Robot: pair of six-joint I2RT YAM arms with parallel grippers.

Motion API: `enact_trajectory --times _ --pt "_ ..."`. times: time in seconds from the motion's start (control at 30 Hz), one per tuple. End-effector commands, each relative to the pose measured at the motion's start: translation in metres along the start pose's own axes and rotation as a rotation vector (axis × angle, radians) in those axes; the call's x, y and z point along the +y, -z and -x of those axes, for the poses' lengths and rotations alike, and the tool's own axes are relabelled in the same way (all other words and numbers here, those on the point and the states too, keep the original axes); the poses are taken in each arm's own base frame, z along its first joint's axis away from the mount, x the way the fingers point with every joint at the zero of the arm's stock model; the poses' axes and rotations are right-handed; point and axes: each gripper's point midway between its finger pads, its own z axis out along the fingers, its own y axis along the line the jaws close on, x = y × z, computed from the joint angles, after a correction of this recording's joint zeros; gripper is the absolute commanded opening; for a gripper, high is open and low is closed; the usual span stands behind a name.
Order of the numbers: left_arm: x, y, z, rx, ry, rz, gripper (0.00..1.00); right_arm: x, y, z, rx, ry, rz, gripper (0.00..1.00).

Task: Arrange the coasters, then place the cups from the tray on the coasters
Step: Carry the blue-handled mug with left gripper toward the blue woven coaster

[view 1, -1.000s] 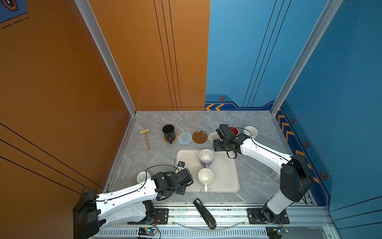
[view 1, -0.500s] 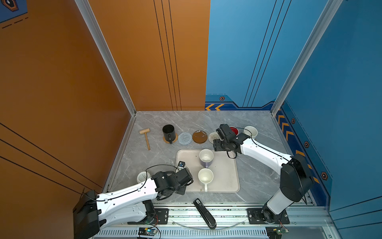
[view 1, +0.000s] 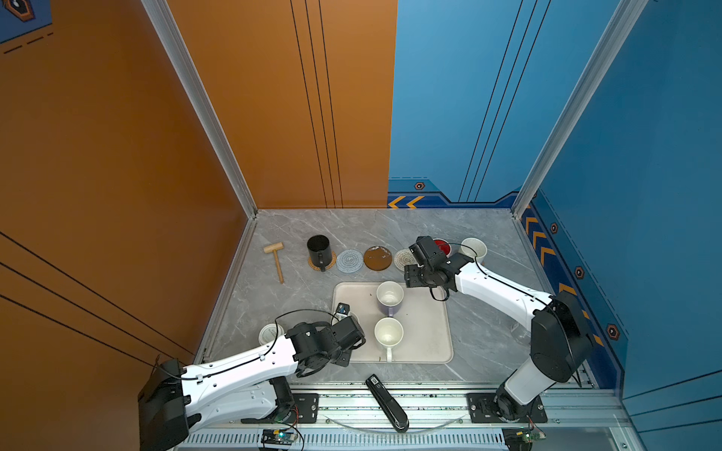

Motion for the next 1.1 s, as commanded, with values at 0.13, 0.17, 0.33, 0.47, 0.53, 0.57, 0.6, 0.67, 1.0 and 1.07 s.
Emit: enact_trajectory --times 0.13,0.17,0.33,0.47,0.53,0.57,0.6,0.67,1.0,1.07 --pt "0.002 0.024 0.053 -0.13 0.04 0.005 0.0 -0.008 0.014 -0.002 -0.015 -0.024 -0.006 0.75" --pt "0.003 0.025 0.057 -0.134 0.042 0.007 0.0 -0.009 0.016 -0.002 -0.018 -0.026 -0.006 0.75" --pt "0.015 0.023 0.083 -0.145 0.07 0.053 0.0 -0.01 0.022 -0.002 -0.032 -0.028 0.002 0.76" --pt "0.016 0.015 0.107 -0.172 0.09 0.05 0.0 -0.011 0.025 -0.003 -0.034 -0.023 0.003 0.77" --pt "0.017 0.011 0.118 -0.183 0.102 0.048 0.0 -0.012 0.025 -0.004 -0.033 -0.023 0.002 0.77" --pt "0.019 0.009 0.125 -0.187 0.11 0.051 0.0 -0.012 0.025 -0.003 -0.036 -0.025 0.002 0.77" --pt "0.021 0.008 0.132 -0.192 0.118 0.055 0.0 -0.012 0.025 -0.004 -0.033 -0.024 0.002 0.77" --pt "0.024 0.005 0.145 -0.202 0.128 0.053 0.0 -0.012 0.025 -0.005 -0.032 -0.023 0.002 0.77" --pt "0.027 -0.016 0.198 -0.223 0.169 0.029 0.0 -0.016 0.024 -0.005 -0.026 -0.028 0.004 0.77" --pt "0.029 -0.026 0.205 -0.212 0.172 0.031 0.0 -0.016 0.024 -0.005 -0.025 -0.03 0.005 0.77"
